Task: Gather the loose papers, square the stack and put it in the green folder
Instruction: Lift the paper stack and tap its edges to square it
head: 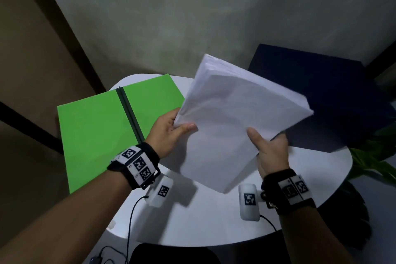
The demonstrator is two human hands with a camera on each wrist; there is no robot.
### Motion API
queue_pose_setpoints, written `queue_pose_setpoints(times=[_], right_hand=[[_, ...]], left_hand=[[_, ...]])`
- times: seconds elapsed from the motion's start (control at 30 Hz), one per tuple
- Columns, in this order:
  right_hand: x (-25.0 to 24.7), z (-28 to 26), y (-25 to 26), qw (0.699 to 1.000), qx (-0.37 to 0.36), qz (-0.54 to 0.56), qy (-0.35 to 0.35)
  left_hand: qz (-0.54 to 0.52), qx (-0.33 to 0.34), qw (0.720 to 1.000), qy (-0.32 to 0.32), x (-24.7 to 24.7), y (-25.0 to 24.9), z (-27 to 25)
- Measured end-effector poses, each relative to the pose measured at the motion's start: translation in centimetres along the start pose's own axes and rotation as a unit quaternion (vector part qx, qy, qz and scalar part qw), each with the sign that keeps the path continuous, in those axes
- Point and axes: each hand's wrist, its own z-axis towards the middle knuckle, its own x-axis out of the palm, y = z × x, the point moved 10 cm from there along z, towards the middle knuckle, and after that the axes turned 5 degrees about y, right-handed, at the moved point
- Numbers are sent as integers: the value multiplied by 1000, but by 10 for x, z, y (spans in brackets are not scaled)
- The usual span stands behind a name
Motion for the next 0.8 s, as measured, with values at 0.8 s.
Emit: queue_pose_setpoints(times=[0.8], right_hand=[[19, -7, -36, 994, -10, -89, 63]], left_hand=[[-50, -2, 993, -105, -20, 0, 4]])
